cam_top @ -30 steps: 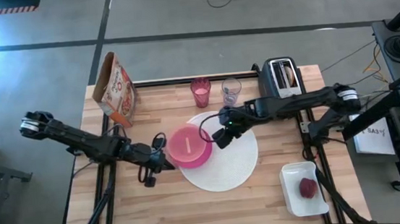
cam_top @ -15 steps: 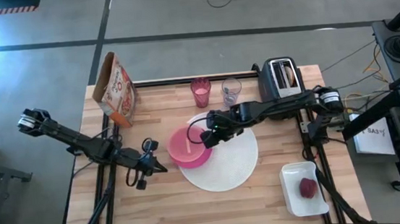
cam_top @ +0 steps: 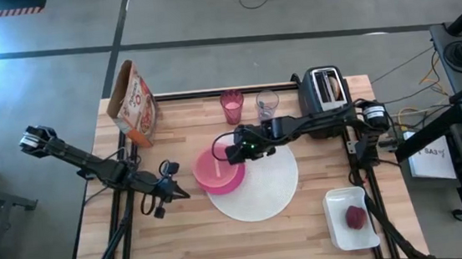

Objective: Arrange a breakfast setting
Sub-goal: Put the orange bowl to the right side of the pink plate on the table mat

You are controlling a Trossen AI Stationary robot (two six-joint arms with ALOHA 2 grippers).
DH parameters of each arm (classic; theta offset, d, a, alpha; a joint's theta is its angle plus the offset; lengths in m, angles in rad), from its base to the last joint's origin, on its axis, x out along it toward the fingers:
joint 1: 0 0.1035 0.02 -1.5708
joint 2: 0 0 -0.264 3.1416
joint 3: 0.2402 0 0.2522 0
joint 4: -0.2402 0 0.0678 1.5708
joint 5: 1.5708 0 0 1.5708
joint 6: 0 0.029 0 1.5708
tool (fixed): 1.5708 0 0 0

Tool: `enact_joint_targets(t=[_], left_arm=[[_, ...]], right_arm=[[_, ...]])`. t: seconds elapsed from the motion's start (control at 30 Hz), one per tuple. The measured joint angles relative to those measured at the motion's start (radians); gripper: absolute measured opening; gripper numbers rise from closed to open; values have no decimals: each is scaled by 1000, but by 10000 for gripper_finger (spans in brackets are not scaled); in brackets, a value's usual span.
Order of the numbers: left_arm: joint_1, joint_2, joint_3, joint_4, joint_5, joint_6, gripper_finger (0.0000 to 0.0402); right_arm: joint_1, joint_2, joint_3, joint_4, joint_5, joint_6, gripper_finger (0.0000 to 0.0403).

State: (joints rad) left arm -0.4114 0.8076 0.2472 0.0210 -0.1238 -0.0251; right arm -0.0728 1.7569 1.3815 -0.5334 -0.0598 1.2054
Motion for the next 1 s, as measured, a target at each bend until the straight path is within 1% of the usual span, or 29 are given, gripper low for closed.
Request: enact_joint_targets(t=[0.27,0.6,0.7,1.0], left_arm=[[0,-34,-18,-5,-1,35,0],[0,-40,-22,-15,-1,29,0],[0,-40,-22,-14,-1,28,0],[0,-40,-22,-15,-1,28,0]], right_arm=[[0,48,-1,1,0,14,187],[0,76,-1,4,10,-37,183],[0,78,-1,1,19,-51,165],[0,78,-1,1,34,-90,76]])
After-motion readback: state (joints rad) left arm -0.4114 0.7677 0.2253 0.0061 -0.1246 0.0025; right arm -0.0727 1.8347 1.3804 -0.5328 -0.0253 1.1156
